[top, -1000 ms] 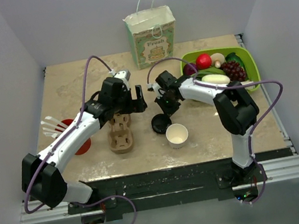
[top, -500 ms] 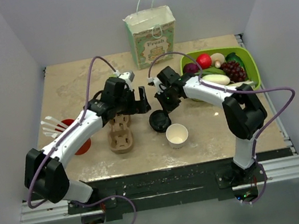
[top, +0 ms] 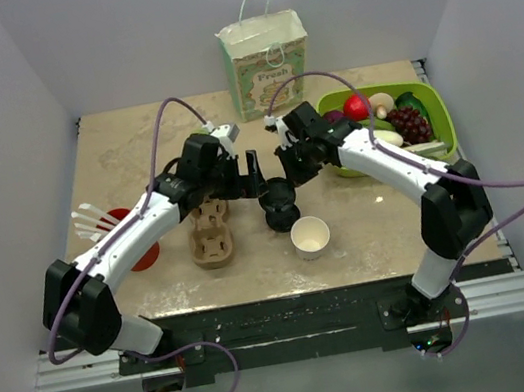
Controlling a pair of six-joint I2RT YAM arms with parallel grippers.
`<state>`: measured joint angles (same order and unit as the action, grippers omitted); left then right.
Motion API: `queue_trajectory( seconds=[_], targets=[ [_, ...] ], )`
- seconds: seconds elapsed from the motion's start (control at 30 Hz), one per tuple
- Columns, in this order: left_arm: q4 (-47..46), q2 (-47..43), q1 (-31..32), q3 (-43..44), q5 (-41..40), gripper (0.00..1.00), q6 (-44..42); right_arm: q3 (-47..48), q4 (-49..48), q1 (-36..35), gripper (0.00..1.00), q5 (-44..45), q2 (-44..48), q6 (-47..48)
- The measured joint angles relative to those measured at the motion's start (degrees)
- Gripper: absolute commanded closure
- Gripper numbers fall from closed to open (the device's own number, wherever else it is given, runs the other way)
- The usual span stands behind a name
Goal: Pack the takeout coffee
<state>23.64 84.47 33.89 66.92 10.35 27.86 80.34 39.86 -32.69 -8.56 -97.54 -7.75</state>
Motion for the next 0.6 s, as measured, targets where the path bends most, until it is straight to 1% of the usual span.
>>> queue_trajectory(
  seconds=[0.13,0.27,0.3,0.37,0.4,0.47,0.5,0.57,0.6],
  targets=[
    [-1.16,-1.68,0.0,0.0,2.12,0.02,0.04,1.77,0.09,0.0,1.0,-0.5,4.33,-0.61],
    [-3.63,-3.21,0.0,-0.04,4.92,0.11,0.87,1.95,0.0,0.0,1.0,-2.36,7.54,-0.61],
    [-3.98,-3.43,0.0,-0.07,5.46,0.16,1.09,1.95,-0.02,0.0,1.0,-2.99,8.13,-0.59],
    [-4.79,-3.8,0.0,-0.11,6.8,0.19,1.55,1.95,-0.02,0.0,1.0,-3.67,9.07,-0.59],
    [-5.22,-3.89,0.0,-0.17,7.48,0.24,1.7,1.95,-0.04,0.0,1.0,-4.15,9.44,-0.59],
    [-5.77,-4.0,0.0,-0.28,8.31,0.28,1.95,1.95,-0.07,0.0,1.0,-4.76,10.16,-0.61],
    [-5.88,-4.02,0.0,-0.28,8.61,0.37,2.1,1.95,-0.04,0.0,1.0,-5.03,10.54,-0.61],
    [-6.1,-4.09,0.0,-0.31,9.07,0.42,2.54,1.95,-0.07,0.0,1.0,-5.68,11.17,-0.61],
    [-6.16,-4.13,0.0,-0.31,9.33,0.47,2.73,1.95,-0.07,0.0,1.0,-6.08,11.54,-0.61]
  ],
)
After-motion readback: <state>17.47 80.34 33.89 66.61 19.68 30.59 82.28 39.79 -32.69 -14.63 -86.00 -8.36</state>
